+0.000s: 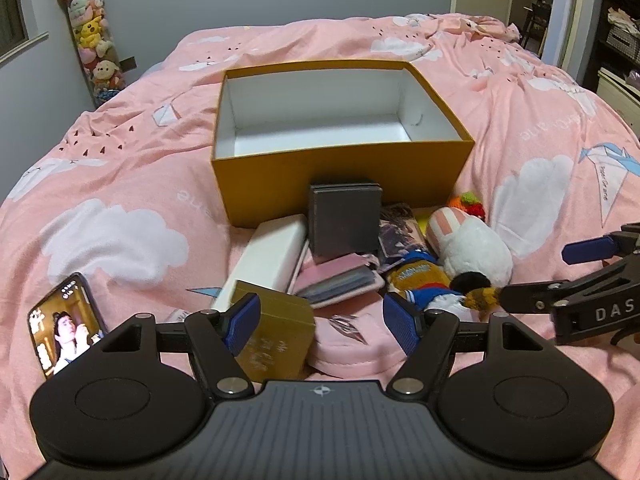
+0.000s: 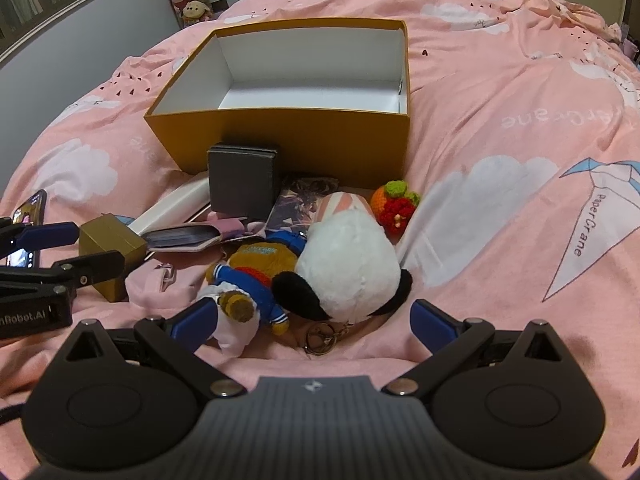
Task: Organize objects
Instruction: 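Move the left gripper toward the small gold cube box, then grasp the gold cube box with the left gripper and lift it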
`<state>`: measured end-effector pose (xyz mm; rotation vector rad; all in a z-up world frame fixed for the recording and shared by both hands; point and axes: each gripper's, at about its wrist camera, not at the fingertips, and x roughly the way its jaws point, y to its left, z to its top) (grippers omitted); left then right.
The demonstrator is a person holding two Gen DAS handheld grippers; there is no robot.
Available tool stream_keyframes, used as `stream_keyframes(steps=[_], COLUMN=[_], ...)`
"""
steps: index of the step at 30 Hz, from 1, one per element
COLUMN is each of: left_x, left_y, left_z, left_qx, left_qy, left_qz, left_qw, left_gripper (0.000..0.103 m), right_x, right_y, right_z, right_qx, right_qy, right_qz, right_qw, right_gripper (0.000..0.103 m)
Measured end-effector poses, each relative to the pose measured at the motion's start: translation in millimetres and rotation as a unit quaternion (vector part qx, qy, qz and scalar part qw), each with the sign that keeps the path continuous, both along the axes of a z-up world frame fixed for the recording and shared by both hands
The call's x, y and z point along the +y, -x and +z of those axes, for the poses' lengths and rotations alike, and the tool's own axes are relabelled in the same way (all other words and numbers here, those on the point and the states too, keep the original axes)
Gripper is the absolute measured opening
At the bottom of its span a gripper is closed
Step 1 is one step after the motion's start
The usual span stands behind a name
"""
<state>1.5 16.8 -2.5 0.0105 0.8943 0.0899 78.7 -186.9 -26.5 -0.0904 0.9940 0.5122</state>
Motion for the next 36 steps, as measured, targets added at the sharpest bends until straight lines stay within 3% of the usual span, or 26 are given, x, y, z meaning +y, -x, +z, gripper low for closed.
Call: stream_keyframes(steps=[5, 8, 12, 16, 24, 26, 31, 36], left_x=[20, 22, 20, 21, 10, 10, 14, 15], left_y=[-5, -7, -8, -13, -18, -20, -22, -20], left_z=[7, 8, 4, -8, -34, -35, -34, -30], left_qx=[0.009, 0.020, 0.026, 0.038, 0.058, 0.058, 0.066, 0.061], left_qy=[0.012, -0.016, -0.029, -0.035, -0.090, -0.092, -0.080, -0.070], left_qz=[0.016, -0.003, -0.039, -0.045, -0.050, -0.046, -0.037, -0.025], left_qw=[0.9998, 0.9997, 0.9985, 0.9976, 0.9930, 0.9930, 0.9939, 0.9954], left_gripper=[0.082, 0.084, 0.090, 0.091, 0.091, 0.090, 0.073, 0.071], right_x=[4, 12, 27, 42, 60, 63, 68, 79], right_y=[-8, -13, -24, -30, -45, -49, -63, -74], right_z=[4, 8, 13, 14, 3, 1, 2, 7], right_qx=[0.003, 0.003, 0.004, 0.010, 0.041, 0.048, 0.066, 0.068], right_qy=[-0.013, -0.017, -0.022, -0.026, -0.021, -0.022, -0.041, -0.070], right_qz=[0.014, 0.035, 0.065, 0.096, 0.120, 0.123, 0.123, 0.137], right_qw=[1.000, 0.999, 0.998, 0.995, 0.992, 0.991, 0.989, 0.986], right_gripper=[0.101, 0.093, 0.093, 0.093, 0.092, 0.092, 0.089, 0.085])
